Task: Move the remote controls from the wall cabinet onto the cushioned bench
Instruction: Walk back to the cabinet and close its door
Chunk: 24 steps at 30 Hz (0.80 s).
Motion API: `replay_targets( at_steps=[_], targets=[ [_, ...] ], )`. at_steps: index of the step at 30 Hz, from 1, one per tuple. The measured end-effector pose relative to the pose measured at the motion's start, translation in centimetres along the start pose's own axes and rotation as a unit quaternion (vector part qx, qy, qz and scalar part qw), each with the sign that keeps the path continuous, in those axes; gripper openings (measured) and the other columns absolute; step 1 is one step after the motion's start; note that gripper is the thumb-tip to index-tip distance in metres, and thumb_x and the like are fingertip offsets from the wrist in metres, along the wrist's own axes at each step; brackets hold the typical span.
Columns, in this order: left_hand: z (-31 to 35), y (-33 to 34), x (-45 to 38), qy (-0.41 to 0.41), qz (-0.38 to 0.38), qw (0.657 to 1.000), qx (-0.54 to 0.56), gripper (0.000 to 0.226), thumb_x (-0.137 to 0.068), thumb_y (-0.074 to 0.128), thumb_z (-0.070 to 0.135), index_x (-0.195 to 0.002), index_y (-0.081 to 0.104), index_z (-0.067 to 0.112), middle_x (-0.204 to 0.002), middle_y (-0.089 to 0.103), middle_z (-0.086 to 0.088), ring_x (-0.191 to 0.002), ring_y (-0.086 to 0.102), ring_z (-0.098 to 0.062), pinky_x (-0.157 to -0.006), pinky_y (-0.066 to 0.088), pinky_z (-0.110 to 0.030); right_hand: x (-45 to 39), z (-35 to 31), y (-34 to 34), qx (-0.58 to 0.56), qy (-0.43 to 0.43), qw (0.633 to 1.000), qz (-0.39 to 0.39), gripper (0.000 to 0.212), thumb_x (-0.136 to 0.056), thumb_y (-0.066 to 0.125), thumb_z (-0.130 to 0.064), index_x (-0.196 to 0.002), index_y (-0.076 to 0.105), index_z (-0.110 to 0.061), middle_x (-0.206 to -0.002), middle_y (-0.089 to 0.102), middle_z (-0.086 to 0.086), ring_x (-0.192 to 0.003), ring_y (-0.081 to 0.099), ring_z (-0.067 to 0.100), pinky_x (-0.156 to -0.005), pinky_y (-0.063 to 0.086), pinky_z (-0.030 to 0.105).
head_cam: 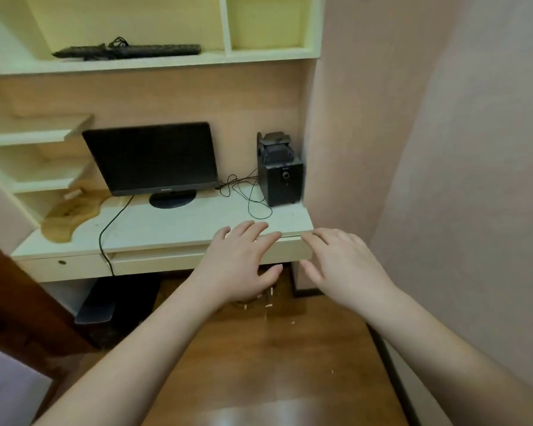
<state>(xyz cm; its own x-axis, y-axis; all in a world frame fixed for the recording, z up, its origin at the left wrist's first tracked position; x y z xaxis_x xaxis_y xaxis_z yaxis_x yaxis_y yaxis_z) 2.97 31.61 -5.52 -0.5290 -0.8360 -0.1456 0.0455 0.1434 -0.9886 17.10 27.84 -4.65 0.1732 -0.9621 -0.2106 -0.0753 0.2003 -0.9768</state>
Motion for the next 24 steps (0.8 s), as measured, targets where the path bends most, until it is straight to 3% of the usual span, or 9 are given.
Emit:
replay_targets(
  at_steps=[13,18,24],
  targets=[
    [0.3,-8.4,-10.9,0.006,0.066,0.997,-0.039,0.066,-0.087,0.035,0.066,-0.146,0.024,0.041,-0.153,0.03,0.009,-0.142,0.022,-0.012,-0.112,0.027,-0.04,-8.8,7.6,-7.8,0.026,-0.055,0.996,0.07,0.049,-0.094,0.043,-0.044,-0.137,0.044,-0.021,-0.136,0.05,0.0,-0.128,0.043,0.022,-0.106,0.029,0.035],
    [-1.5,-10.7,-13.9,0.027,0.067,0.997,-0.028,0.065,-0.087,0.034,0.067,-0.146,0.023,0.043,-0.151,0.03,0.011,-0.14,0.025,-0.01,-0.11,0.031,-0.038,-12.8,8.0,-10.1,0.041,-0.058,0.993,0.096,0.047,-0.094,0.041,-0.045,-0.135,0.046,-0.022,-0.134,0.05,-0.001,-0.126,0.043,0.021,-0.104,0.029,0.034],
    [-5.7,-14.4,-17.6,0.037,0.12,0.991,-0.048,0.06,-0.088,0.036,0.063,-0.142,0.03,0.039,-0.141,0.041,0.014,-0.13,0.037,-0.009,-0.099,0.039,-0.034,-18.9,6.5,-12.2,0.062,-0.061,0.988,0.126,0.045,-0.094,0.04,-0.047,-0.132,0.045,-0.025,-0.13,0.051,-0.004,-0.124,0.045,0.019,-0.101,0.031,0.033]
  ],
)
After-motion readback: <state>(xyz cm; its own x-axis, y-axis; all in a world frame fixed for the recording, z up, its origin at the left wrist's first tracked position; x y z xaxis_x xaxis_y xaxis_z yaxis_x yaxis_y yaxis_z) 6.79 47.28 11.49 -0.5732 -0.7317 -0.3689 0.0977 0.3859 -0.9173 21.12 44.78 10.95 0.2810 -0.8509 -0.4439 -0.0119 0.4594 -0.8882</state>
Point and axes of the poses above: each hand's wrist, its own x-axis away from the middle knuckle, its own y-axis out of the palm, z = x × y, the point moved 7 cm from there along -x, towards the middle knuckle
